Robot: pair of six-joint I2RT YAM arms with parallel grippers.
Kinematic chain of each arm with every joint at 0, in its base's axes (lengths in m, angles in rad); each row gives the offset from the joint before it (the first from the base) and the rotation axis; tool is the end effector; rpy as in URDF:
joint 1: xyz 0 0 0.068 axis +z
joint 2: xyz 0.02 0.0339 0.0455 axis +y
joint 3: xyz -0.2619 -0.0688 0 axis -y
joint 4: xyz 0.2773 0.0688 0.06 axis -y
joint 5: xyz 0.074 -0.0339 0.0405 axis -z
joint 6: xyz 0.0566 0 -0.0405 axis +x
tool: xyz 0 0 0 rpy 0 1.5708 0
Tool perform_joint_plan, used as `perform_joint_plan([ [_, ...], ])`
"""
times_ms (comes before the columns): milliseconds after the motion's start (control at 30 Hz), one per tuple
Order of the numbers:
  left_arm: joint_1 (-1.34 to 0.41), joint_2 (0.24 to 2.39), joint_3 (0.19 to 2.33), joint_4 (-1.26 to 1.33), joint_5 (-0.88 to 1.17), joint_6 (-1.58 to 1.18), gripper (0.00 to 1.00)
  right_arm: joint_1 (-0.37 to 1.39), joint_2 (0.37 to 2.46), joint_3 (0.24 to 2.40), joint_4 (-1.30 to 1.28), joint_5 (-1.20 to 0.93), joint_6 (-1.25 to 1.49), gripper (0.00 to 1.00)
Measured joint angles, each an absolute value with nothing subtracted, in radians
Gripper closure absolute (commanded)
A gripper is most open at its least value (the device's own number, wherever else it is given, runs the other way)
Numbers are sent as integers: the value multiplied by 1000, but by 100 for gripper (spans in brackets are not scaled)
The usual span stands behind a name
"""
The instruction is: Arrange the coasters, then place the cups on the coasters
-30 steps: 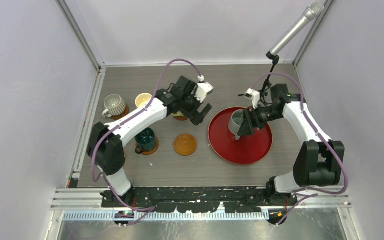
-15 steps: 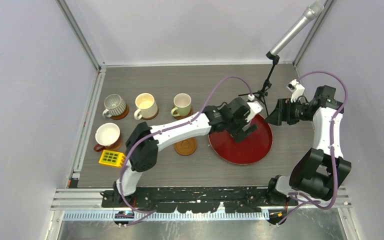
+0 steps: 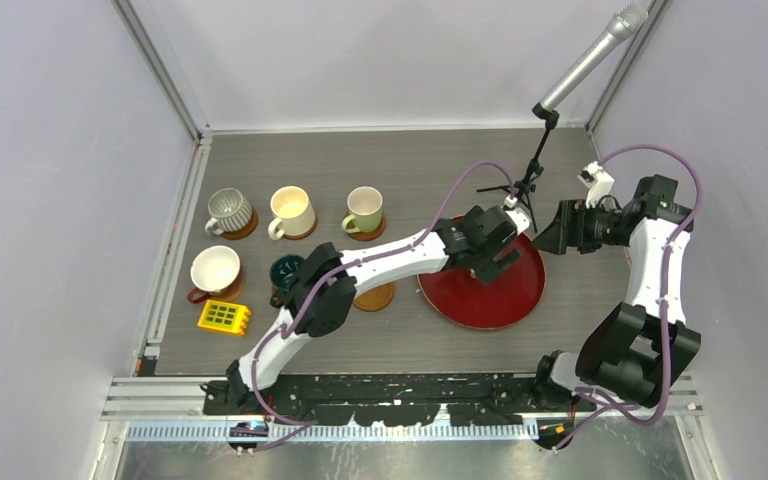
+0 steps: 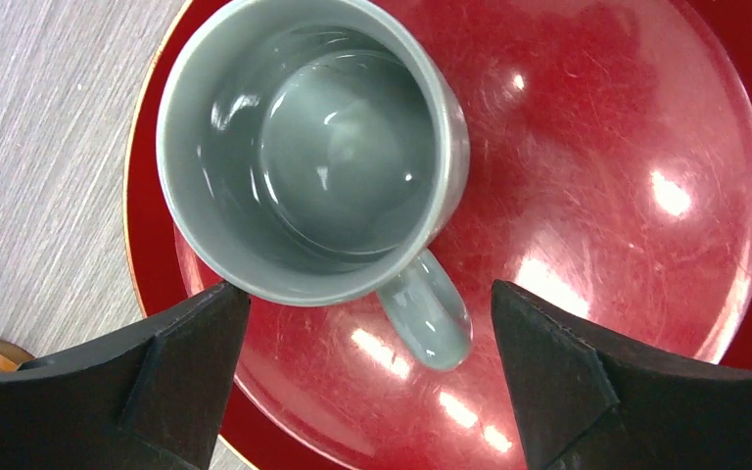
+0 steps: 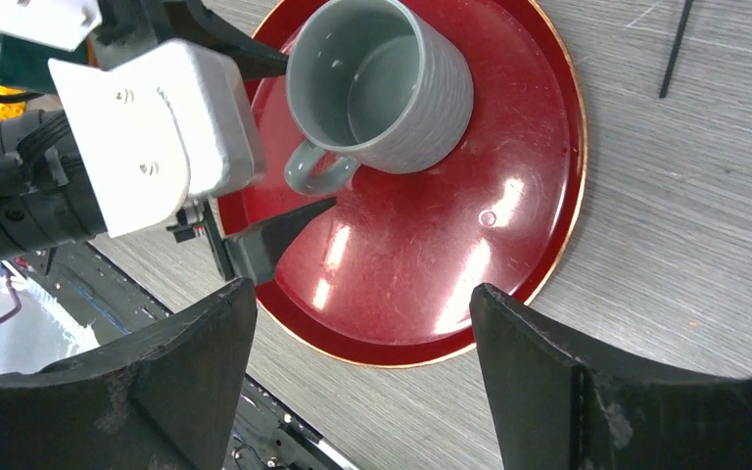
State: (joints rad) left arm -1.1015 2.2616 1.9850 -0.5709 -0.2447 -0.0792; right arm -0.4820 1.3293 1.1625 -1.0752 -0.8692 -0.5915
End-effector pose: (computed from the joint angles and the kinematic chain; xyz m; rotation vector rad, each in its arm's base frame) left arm 0.2634 -0.4891 0.2007 1.0760 2.1465 -0.2601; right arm 0.2650 -0.0899 0.2763 -0.3065 2.3158 0.7315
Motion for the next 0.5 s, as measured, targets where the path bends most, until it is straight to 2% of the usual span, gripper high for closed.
perform_joint_plan([
  [67, -1095, 2281, 2007, -569, -257, -82, 10, -496, 1321, 1163, -1081, -868, -592, 16],
  [300, -1049, 2283, 2008, -580, -227, -107, 34, -535, 1309, 1169, -1110, -869, -612, 15],
  [500, -1005, 2283, 2008, -613, -182, -118, 46, -546, 1310, 1172, -1127, -875, -624, 16],
])
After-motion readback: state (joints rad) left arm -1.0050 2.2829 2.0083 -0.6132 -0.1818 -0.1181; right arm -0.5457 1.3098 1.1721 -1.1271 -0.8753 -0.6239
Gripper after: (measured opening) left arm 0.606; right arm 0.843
